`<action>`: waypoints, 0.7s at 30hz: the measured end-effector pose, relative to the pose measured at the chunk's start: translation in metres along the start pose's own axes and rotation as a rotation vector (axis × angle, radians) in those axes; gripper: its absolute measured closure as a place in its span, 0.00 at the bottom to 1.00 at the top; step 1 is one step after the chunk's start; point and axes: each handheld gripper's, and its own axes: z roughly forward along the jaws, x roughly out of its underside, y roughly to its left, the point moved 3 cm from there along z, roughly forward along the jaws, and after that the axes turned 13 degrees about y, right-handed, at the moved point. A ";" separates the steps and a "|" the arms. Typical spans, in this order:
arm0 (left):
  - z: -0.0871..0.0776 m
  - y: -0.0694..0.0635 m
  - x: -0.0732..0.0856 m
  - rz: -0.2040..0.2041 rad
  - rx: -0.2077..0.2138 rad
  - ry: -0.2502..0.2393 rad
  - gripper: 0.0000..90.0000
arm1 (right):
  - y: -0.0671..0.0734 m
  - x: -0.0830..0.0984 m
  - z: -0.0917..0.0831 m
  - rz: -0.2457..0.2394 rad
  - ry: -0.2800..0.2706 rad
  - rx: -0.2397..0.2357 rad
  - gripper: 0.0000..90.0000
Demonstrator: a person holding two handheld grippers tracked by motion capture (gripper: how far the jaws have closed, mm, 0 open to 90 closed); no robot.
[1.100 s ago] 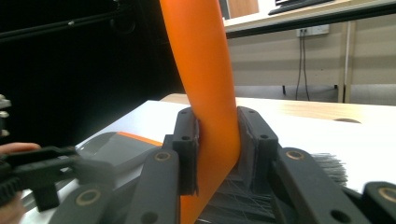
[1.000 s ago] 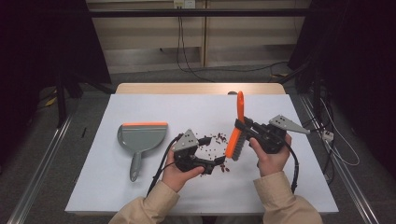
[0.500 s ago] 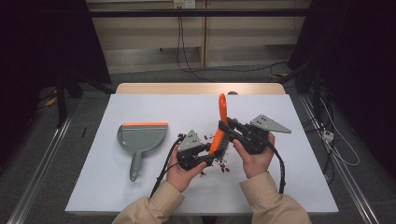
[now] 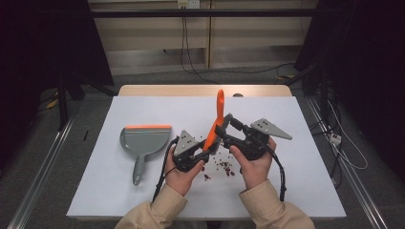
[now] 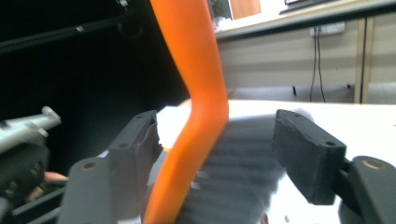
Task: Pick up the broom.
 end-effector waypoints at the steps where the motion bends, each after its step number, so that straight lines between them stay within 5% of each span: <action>1: 0.000 -0.001 0.000 0.000 -0.007 -0.004 0.78 | 0.002 0.002 0.003 0.008 0.016 -0.004 0.33; 5: 0.000 -0.011 -0.002 0.040 0.001 -0.028 0.77 | 0.006 0.009 0.016 0.074 0.045 -0.012 0.28; 6: -0.001 -0.016 -0.004 0.096 -0.005 -0.046 0.76 | 0.007 0.009 0.019 0.115 0.047 0.001 0.28; 9: -0.002 -0.023 -0.005 0.149 0.000 -0.052 0.76 | 0.003 0.009 0.021 0.160 0.051 0.000 0.31; 12: -0.002 -0.031 -0.008 0.180 -0.010 -0.058 0.74 | -0.001 0.006 0.017 0.234 0.057 -0.041 0.56; 17: 0.006 -0.037 -0.006 0.214 -0.002 -0.028 0.61 | -0.006 0.001 0.010 0.340 0.062 -0.130 0.74; 21: 0.009 -0.039 -0.006 0.201 0.011 -0.033 0.51 | -0.004 -0.003 0.009 0.268 0.095 -0.120 0.80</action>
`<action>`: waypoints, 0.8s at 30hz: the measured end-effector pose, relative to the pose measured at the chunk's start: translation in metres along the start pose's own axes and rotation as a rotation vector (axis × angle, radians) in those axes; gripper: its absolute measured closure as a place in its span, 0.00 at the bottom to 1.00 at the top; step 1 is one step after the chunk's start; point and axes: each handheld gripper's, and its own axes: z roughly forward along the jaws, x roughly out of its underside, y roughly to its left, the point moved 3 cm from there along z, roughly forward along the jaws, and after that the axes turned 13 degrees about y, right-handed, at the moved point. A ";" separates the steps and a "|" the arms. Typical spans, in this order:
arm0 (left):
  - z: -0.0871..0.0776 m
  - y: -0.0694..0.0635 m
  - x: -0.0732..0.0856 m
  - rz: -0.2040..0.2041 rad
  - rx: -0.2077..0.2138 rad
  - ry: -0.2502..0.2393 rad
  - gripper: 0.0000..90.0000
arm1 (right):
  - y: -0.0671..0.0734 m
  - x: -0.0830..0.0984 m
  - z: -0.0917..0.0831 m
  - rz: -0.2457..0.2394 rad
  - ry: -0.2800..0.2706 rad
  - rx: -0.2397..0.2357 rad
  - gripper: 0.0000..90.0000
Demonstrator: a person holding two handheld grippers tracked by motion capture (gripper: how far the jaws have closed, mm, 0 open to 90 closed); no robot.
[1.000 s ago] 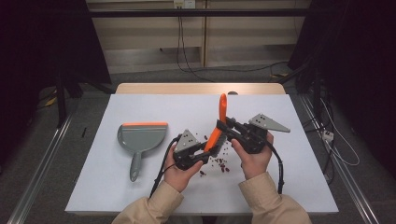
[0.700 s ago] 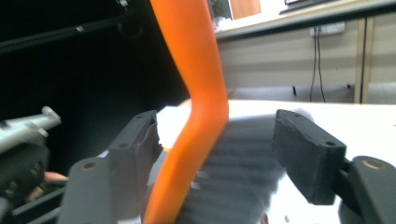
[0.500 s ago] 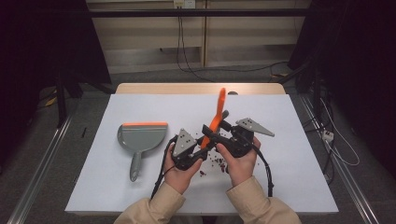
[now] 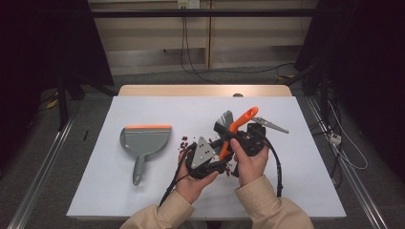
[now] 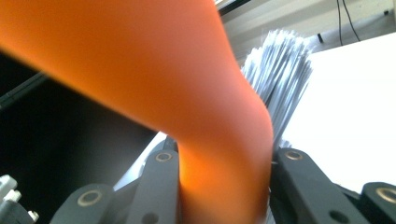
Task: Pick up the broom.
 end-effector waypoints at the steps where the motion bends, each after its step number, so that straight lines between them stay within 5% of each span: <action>1: 0.000 0.000 0.000 0.008 0.034 -0.007 0.51 | -0.002 -0.001 -0.001 0.010 0.000 -0.018 0.80; 3: -0.001 -0.001 0.000 0.010 0.058 -0.014 0.50 | -0.005 -0.004 -0.004 0.010 0.003 -0.023 0.81; 4: -0.002 -0.002 0.000 0.010 0.056 -0.007 0.41 | -0.006 -0.005 -0.006 0.002 0.004 -0.024 0.82; 5: -0.002 -0.003 -0.001 -0.012 0.105 -0.010 0.41 | -0.007 -0.007 -0.007 -0.005 0.007 -0.021 0.85; 6: -0.003 -0.003 -0.002 -0.007 0.089 -0.016 0.34 | -0.009 -0.010 -0.010 -0.048 0.017 0.031 0.89; 9: -0.008 0.003 -0.001 -0.024 0.083 -0.006 0.35 | -0.023 -0.021 -0.022 -0.019 0.012 0.020 0.90; 13: -0.013 0.013 0.002 -0.043 0.067 -0.007 0.32 | -0.038 -0.035 -0.039 -0.055 0.029 0.092 0.90; 19: -0.022 0.022 0.002 -0.058 0.062 -0.016 0.27 | -0.074 -0.051 -0.062 -0.089 0.150 0.246 0.90; 24: -0.028 0.031 0.005 -0.069 0.070 -0.009 0.24 | -0.107 -0.044 -0.068 -0.106 0.272 0.369 0.90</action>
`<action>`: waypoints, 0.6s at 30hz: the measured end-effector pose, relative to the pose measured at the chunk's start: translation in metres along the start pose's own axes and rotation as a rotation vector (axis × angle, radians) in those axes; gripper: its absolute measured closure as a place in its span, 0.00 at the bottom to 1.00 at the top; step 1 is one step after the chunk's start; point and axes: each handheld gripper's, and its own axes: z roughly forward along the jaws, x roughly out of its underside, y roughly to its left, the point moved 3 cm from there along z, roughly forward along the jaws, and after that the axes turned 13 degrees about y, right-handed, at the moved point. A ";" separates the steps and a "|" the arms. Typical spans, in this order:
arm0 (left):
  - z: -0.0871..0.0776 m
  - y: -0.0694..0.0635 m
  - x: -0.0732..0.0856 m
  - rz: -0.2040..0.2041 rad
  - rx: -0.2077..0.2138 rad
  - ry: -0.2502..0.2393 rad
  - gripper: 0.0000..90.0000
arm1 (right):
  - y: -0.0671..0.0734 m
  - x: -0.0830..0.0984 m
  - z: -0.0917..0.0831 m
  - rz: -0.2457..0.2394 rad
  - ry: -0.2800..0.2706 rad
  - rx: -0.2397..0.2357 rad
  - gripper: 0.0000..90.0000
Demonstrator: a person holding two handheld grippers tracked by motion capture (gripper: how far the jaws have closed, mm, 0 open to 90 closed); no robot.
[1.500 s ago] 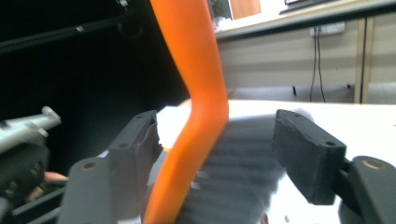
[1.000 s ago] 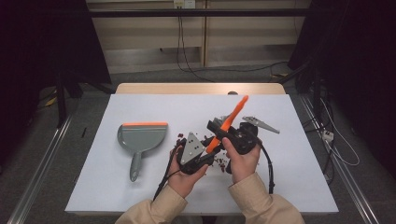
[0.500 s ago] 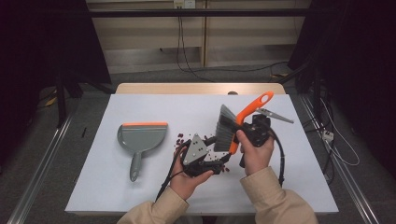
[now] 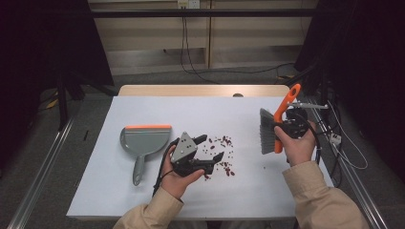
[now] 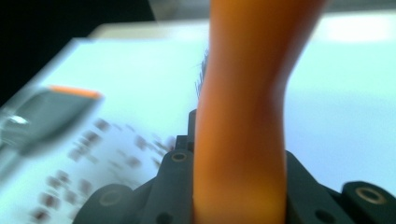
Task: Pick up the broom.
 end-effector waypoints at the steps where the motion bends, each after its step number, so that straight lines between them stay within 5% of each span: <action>1: -0.001 0.002 0.001 -0.004 0.004 0.001 0.24 | -0.005 0.002 0.003 -0.011 0.023 0.035 0.90; 7: -0.006 0.011 0.005 -0.018 0.005 0.007 0.18 | -0.030 0.010 0.021 -0.012 0.106 0.119 0.90; 14: -0.012 0.020 0.010 -0.028 0.000 0.016 0.17 | -0.031 0.015 0.052 -0.044 0.193 0.158 0.89; 18: -0.015 0.025 0.013 -0.040 -0.007 0.015 0.16 | -0.032 0.014 0.060 -0.061 0.185 0.161 0.88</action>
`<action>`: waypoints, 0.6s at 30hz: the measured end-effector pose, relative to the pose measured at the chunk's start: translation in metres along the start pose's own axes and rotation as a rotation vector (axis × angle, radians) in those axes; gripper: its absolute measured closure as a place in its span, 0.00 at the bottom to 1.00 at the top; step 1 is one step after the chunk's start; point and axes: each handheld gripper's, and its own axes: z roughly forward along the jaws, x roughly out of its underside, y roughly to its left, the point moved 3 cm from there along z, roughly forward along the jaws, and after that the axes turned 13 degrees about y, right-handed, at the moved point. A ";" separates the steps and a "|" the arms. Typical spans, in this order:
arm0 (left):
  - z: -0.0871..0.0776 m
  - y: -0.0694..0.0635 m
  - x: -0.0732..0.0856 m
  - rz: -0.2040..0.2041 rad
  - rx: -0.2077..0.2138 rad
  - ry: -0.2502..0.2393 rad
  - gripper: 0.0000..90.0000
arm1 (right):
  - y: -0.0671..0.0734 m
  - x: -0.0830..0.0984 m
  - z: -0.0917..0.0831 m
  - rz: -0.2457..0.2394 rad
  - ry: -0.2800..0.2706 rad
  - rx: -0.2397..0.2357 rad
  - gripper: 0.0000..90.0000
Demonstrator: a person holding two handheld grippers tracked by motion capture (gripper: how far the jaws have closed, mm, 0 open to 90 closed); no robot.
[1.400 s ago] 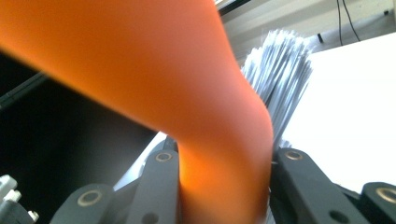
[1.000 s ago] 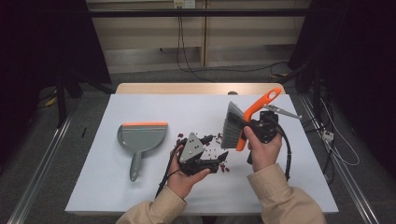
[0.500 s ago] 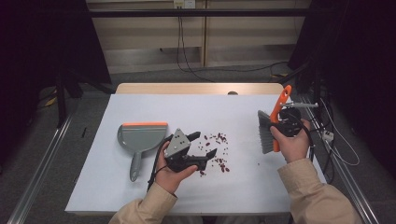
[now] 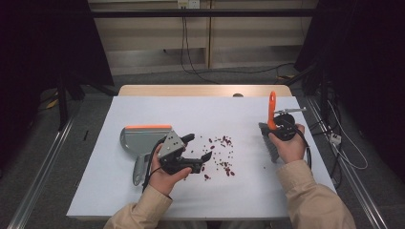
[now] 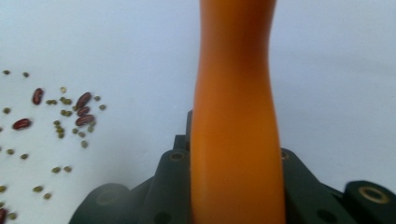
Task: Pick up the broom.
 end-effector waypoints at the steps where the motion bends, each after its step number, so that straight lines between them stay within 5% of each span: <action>1: -0.001 0.001 0.001 -0.003 0.000 0.002 0.16 | 0.000 -0.001 0.000 -0.008 -0.007 0.010 0.87; 18: -0.003 0.007 0.003 -0.021 -0.005 0.001 0.15 | 0.000 0.003 -0.004 -0.068 0.010 0.018 0.71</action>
